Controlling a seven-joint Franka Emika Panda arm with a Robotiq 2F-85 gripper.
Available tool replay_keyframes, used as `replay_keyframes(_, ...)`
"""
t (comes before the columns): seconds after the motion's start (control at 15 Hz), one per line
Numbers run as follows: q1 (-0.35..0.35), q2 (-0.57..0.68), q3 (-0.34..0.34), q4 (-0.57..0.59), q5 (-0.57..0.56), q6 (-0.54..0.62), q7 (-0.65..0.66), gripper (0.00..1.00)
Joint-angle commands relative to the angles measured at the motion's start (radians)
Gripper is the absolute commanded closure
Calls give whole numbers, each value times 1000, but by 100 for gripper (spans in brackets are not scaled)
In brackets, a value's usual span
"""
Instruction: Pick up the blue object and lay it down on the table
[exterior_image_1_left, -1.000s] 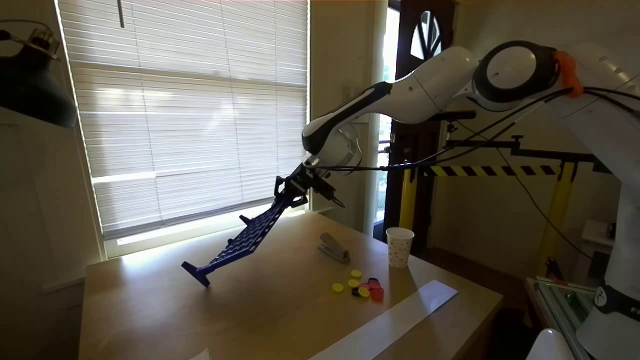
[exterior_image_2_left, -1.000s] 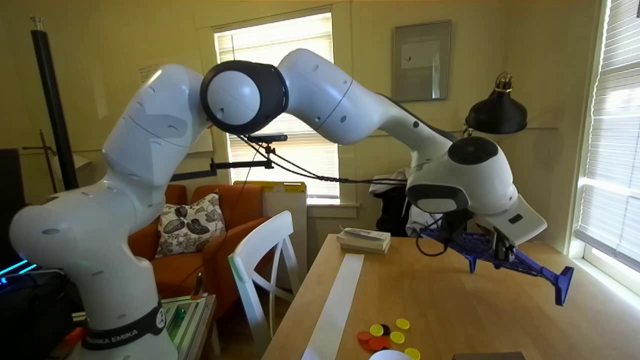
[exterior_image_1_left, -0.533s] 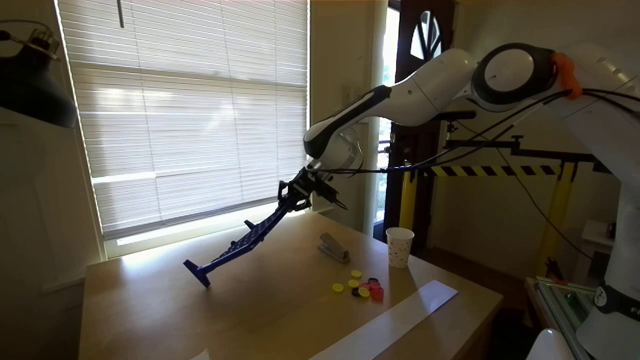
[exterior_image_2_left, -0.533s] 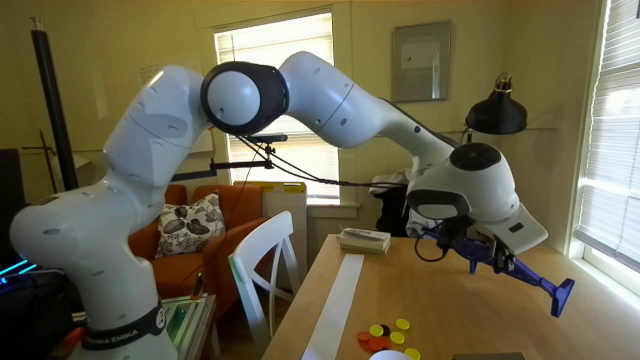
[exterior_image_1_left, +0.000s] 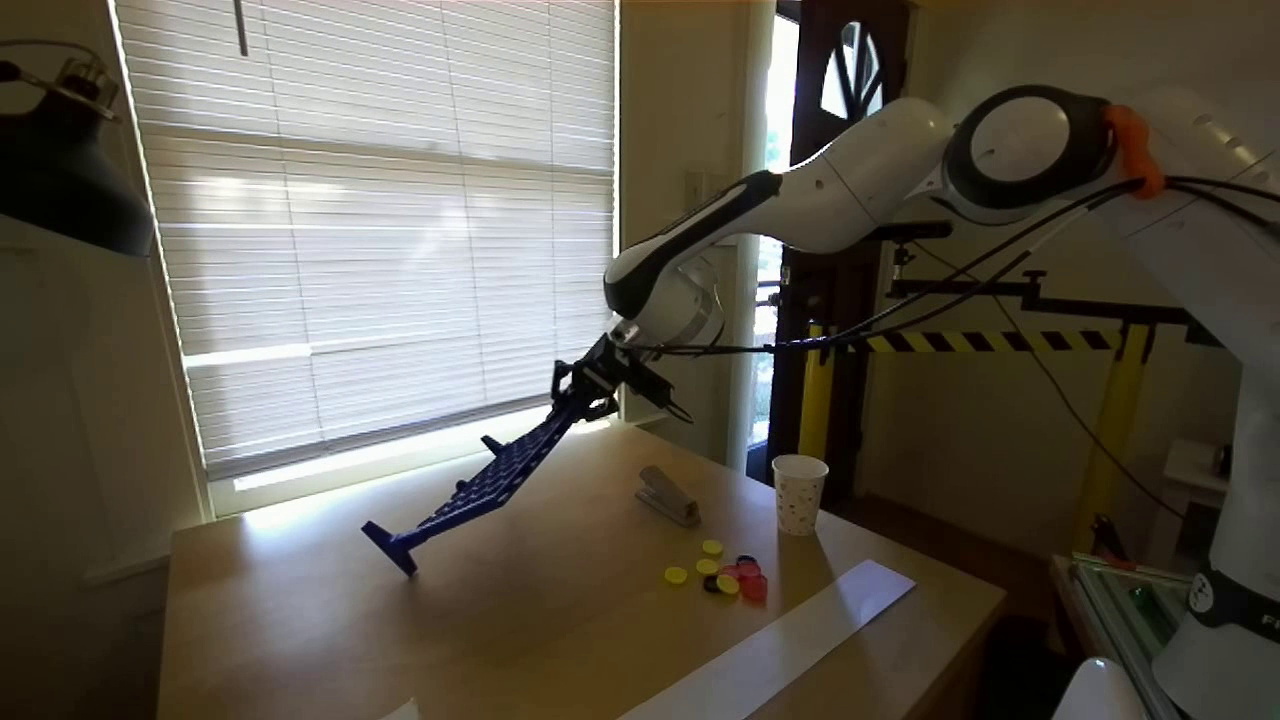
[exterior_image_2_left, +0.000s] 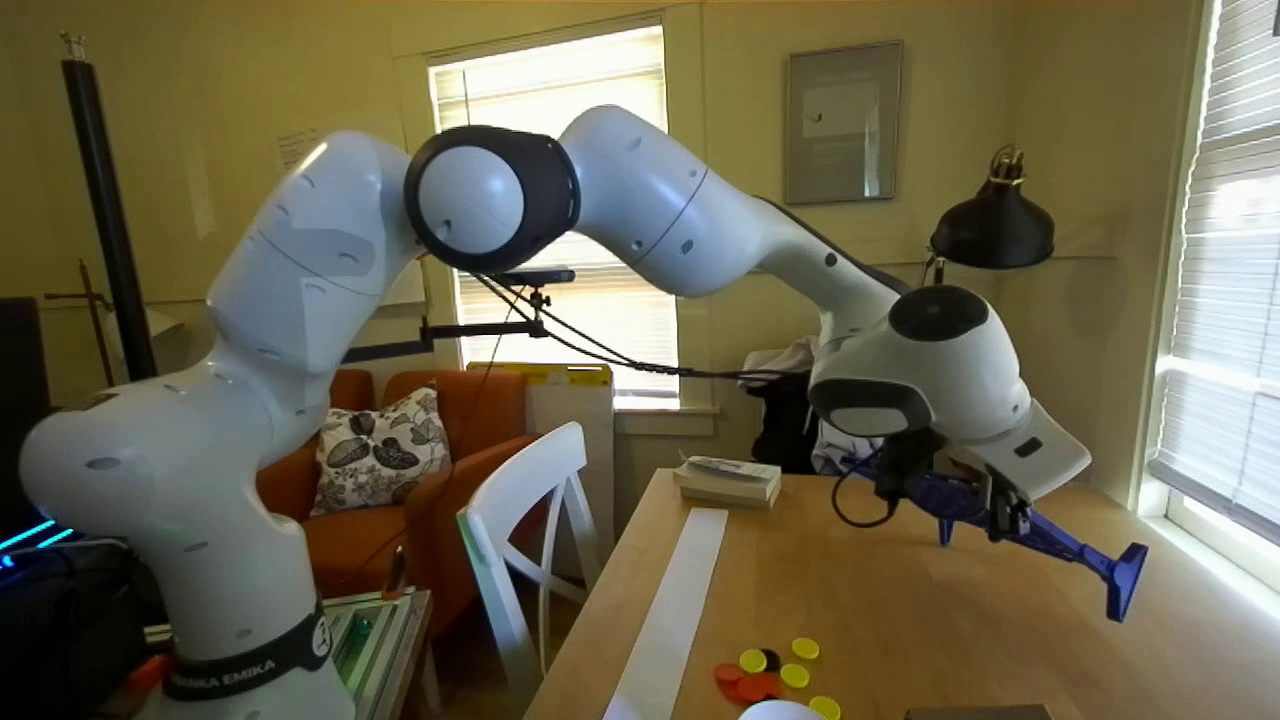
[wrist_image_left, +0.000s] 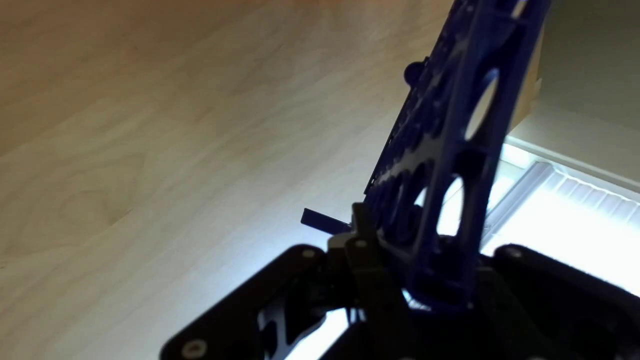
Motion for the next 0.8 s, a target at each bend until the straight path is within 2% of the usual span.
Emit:
replay_keyframes(0.0,-14,94,57,-9,-8,133,-193,95)
replay_keyframes(0.4,-96,162,214,28,-4,230,-386,95)
replay_keyframes(0.6,-116,169,232,18,-15,225,-397,95)
replay_keyframes(0.73,-117,162,219,6,-18,212,-367,95)
